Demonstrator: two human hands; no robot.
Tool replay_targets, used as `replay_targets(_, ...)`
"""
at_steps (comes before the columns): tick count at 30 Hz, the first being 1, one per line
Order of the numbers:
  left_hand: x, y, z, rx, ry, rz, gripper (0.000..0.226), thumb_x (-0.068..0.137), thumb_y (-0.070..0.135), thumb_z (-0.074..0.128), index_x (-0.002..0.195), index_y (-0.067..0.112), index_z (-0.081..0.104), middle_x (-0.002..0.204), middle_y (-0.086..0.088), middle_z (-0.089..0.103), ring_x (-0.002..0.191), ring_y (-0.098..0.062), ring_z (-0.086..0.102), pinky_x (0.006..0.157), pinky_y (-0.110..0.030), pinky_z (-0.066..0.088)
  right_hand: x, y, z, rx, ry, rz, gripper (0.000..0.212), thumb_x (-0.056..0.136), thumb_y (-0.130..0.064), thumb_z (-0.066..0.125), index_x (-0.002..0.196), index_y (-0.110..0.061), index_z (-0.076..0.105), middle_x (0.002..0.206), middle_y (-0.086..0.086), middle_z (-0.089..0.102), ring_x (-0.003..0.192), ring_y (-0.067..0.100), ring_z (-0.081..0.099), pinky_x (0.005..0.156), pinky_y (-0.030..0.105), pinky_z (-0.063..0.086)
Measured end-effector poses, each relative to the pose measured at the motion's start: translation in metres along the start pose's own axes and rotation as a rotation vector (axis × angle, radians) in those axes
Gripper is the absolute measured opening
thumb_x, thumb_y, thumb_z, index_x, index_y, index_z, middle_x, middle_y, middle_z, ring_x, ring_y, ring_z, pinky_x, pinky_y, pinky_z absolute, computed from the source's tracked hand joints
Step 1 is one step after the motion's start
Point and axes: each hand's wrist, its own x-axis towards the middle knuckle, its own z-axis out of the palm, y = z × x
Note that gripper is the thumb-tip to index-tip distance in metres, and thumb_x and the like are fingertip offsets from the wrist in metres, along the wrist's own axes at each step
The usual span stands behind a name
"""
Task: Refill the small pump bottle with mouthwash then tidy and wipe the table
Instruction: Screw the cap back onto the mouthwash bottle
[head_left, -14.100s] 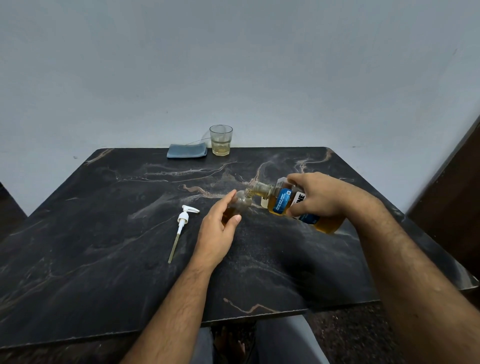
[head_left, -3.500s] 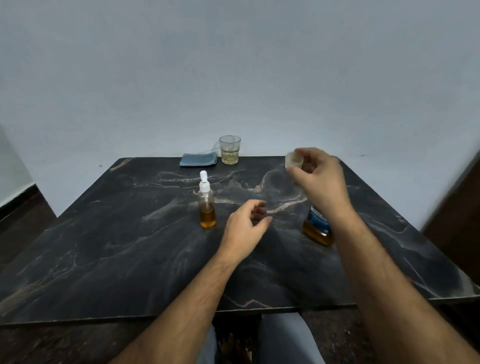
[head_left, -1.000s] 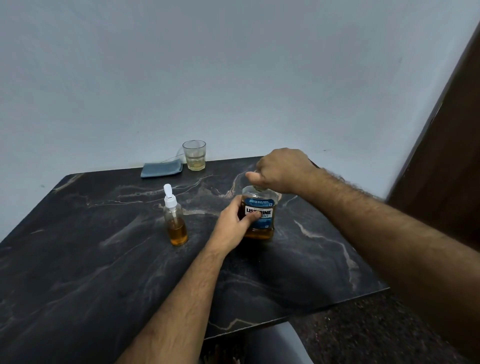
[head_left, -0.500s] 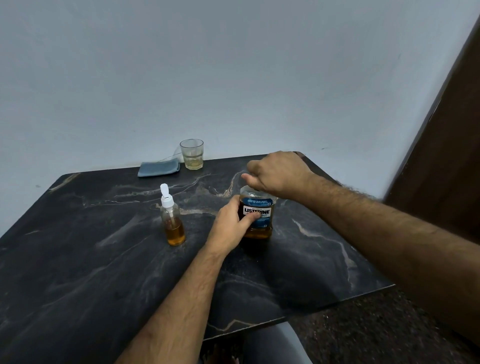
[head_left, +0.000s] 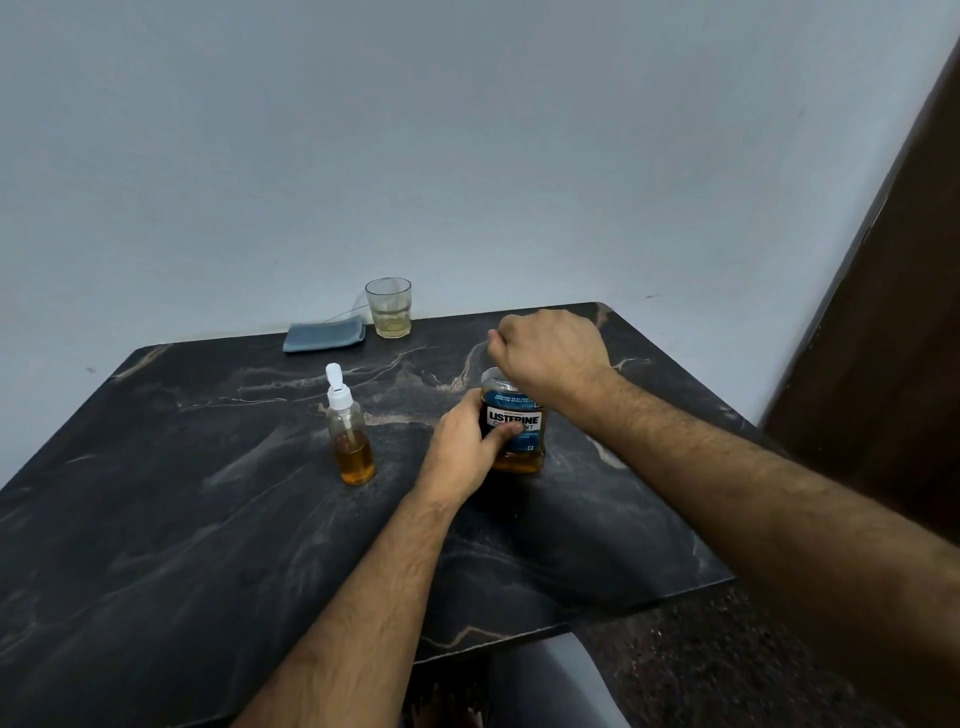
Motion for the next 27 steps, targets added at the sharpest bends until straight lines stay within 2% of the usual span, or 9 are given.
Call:
replay_targets(4,-0.001,0.004,-0.005,0.004,-0.054,-0.018,0.048,0.086,0.036,0.074,0.128,0.025,0.053,0.123,0.006,0.067,0.117,-0.012,0.059,0.102,-0.036,0.046,-0.001,0.000,0.001,0.030,-0.011,0.017,0.043,0.100,-0.047,0.030,0.097,-0.020,0.064,0.065,-0.007,0.042,0.069,0.017,0.049,0.058,0.032,0.033)
replay_targets(8,0.000,0.009,-0.011,-0.024,-0.120,-0.049,0.048,0.087,0.035,0.073,0.129,0.026,0.053,0.125,0.006,0.066,0.118,-0.012,0.059,0.104,-0.038,0.046,-0.004,0.006,-0.001,0.082,-0.086,-0.008,0.043,0.094,-0.064,0.034,0.089,-0.025,0.052,0.066,-0.012,0.044,0.076,0.017,0.056,0.060,0.032,0.035)
replay_targets(12,-0.005,0.006,-0.016,-0.062,-0.146,-0.051,0.051,0.088,0.031,0.072,0.135,0.026,0.051,0.125,0.011,0.063,0.113,-0.005,0.059,0.100,-0.031,0.047,-0.018,0.017,-0.002,0.395,-0.127,0.151,0.079,0.079,-0.084,0.018,0.104,-0.021,0.057,0.088,-0.006,0.064,0.081,0.015,0.059,0.066,0.036,0.045)
replay_targets(14,-0.009,0.001,-0.020,-0.145,-0.073,-0.072,0.049,0.091,0.024,0.069,0.137,0.024,0.052,0.122,0.012,0.063,0.109,-0.001,0.059,0.097,-0.027,0.049,-0.034,0.027,0.005,0.693,-0.055,0.277,0.076,0.083,-0.078,0.019,0.100,-0.018,0.061,0.092,-0.004,0.066,0.086,0.016,0.061,0.074,0.037,0.048)
replay_targets(16,-0.012,-0.004,-0.022,-0.197,0.011,-0.101,0.038,0.095,0.019,0.064,0.132,0.023,0.058,0.119,0.011,0.066,0.107,-0.001,0.062,0.094,-0.028,0.054,-0.054,0.034,0.021,0.947,0.044,0.444,0.052,0.091,-0.060,0.032,0.097,-0.020,0.064,0.092,-0.006,0.066,0.087,0.013,0.060,0.073,0.033,0.047)
replay_targets(19,-0.017,-0.006,-0.019,-0.202,0.058,-0.106,0.026,0.097,0.017,0.060,0.121,0.025,0.066,0.105,0.017,0.068,0.103,-0.001,0.065,0.090,-0.033,0.058,-0.085,0.034,0.049,1.099,-0.062,0.547,0.012,0.089,-0.026,0.056,0.099,-0.026,0.061,0.098,-0.003,0.067,0.090,0.015,0.062,0.071,0.028,0.047)
replay_targets(21,-0.019,-0.005,-0.016,-0.206,0.069,-0.097,0.027,0.097,0.016,0.059,0.122,0.024,0.066,0.103,0.019,0.068,0.103,-0.001,0.065,0.089,-0.034,0.058,-0.097,0.028,0.062,1.162,-0.203,0.478,0.030,0.084,-0.014,0.070,0.109,-0.025,0.059,0.110,0.000,0.069,0.101,0.015,0.066,0.084,0.029,0.053)
replay_targets(23,-0.018,-0.006,-0.011,-0.228,0.067,-0.096,0.030,0.097,0.015,0.058,0.125,0.023,0.065,0.109,0.015,0.069,0.105,-0.003,0.066,0.088,-0.034,0.059,-0.101,0.021,0.071,1.080,-0.223,0.404,0.045,0.080,-0.016,0.078,0.120,-0.023,0.060,0.115,-0.002,0.070,0.105,0.012,0.066,0.095,0.031,0.052)
replay_targets(27,-0.013,-0.003,-0.002,-0.285,0.045,-0.097,0.035,0.099,0.010,0.053,0.130,0.023,0.063,0.116,0.011,0.069,0.108,-0.007,0.066,0.087,-0.034,0.059,-0.099,0.014,0.075,0.886,-0.072,0.481,0.042,0.077,-0.021,0.081,0.116,-0.022,0.068,0.105,-0.005,0.074,0.091,0.008,0.068,0.088,0.031,0.056)
